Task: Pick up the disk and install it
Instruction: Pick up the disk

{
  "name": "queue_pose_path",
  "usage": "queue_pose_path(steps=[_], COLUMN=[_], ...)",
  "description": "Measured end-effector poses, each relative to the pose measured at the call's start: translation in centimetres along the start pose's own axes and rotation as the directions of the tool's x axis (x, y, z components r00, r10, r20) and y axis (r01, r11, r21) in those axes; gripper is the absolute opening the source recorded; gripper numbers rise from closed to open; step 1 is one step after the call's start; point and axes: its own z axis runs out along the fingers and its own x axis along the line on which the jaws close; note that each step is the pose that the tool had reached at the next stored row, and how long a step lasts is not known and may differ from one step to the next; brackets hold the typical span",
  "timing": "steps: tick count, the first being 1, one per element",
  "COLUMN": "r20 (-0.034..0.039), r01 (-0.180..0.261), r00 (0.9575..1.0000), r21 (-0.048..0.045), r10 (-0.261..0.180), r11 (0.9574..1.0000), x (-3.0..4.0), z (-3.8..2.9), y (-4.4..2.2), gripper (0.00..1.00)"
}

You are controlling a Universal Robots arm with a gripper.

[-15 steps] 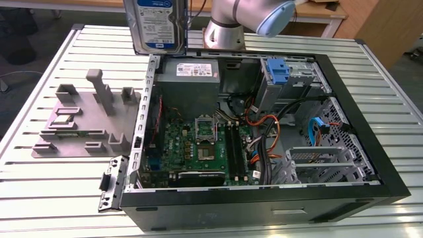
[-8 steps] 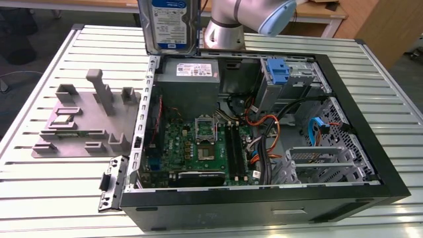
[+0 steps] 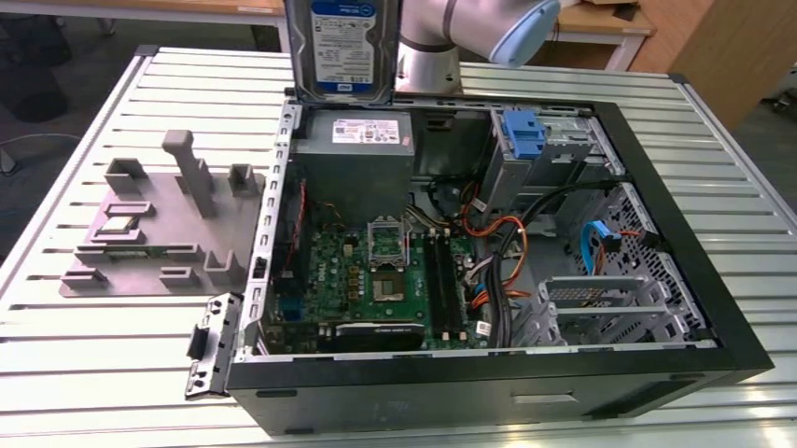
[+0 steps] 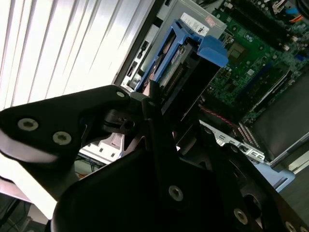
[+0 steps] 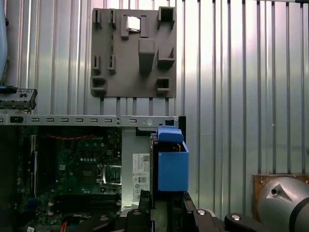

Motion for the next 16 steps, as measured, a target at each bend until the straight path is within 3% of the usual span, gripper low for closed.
queue_pose_path(steps=[16], r20=[0.0000], r01=[0.000], r00=[1.0000], r21=[0.0000], r10=[0.000], r11=[1.0000], x=[0.00], z=[-0.10], y=[-3.67], gripper=[0.35])
